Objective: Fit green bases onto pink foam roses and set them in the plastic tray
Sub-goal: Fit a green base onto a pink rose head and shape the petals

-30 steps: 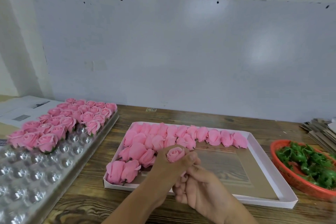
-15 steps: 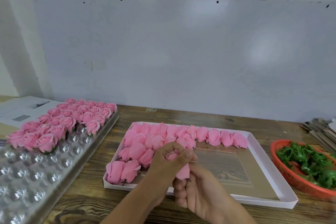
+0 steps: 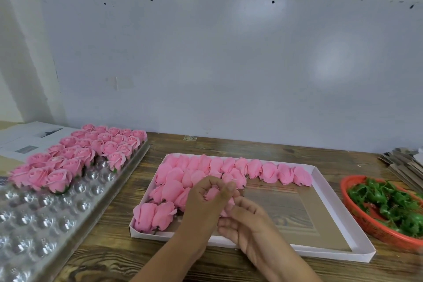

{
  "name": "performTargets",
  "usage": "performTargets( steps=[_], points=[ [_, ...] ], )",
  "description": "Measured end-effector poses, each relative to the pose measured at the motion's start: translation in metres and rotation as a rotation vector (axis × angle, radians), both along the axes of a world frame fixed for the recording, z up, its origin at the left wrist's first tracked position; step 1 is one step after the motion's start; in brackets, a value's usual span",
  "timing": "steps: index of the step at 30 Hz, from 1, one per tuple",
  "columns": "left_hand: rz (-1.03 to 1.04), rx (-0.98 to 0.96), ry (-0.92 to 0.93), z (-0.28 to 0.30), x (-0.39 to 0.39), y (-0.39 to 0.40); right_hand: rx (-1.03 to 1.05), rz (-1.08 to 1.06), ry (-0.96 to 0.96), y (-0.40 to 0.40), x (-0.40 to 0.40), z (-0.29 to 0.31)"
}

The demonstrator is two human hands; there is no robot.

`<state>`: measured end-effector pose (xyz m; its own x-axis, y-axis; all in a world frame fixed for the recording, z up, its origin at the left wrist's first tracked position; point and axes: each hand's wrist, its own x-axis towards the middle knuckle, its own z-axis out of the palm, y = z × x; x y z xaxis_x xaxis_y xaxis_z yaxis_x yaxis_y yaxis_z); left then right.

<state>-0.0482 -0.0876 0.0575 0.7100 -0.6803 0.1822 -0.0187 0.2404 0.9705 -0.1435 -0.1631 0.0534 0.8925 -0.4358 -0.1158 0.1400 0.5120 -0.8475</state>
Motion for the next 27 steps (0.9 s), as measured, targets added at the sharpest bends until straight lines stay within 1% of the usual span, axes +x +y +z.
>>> performTargets(
  steps=[2, 4, 9, 11, 13, 15, 17, 20, 23, 27],
  points=[
    [-0.023, 0.015, -0.101, -0.001, 0.003, 0.001, 0.011, -0.016, 0.01, -0.002, 0.0, 0.002],
    [-0.084, 0.008, -0.161, -0.002, 0.008, 0.003, 0.025, -0.038, 0.009, -0.004, 0.0, 0.004],
    [-0.259, 0.011, -0.232, -0.003, 0.021, 0.007, 0.019, -0.079, 0.044, -0.007, -0.001, 0.005],
    [-0.254, 0.031, -0.255, -0.005, 0.025, 0.008, -0.02, -0.093, 0.078, -0.01, -0.002, 0.003],
    [-0.228, 0.049, -0.282, -0.006, 0.027, 0.008, -0.113, -0.119, 0.121, -0.012, -0.004, 0.003],
    [-0.207, 0.06, -0.297, -0.005, 0.027, 0.008, -0.268, -0.165, 0.169, -0.013, -0.005, 0.003],
    [-0.198, 0.066, -0.306, -0.004, 0.025, 0.008, -0.364, -0.214, 0.155, -0.015, -0.007, 0.002],
    [-0.222, 0.068, -0.247, -0.003, 0.023, 0.009, -0.364, -0.208, 0.052, -0.021, -0.011, 0.001],
    [-0.247, 0.071, -0.178, -0.001, 0.023, 0.011, -0.335, -0.178, 0.015, -0.024, -0.015, 0.005],
    [-0.238, 0.108, -0.24, -0.004, 0.024, 0.01, -0.305, -0.23, 0.029, -0.026, -0.015, 0.005]
  ],
)
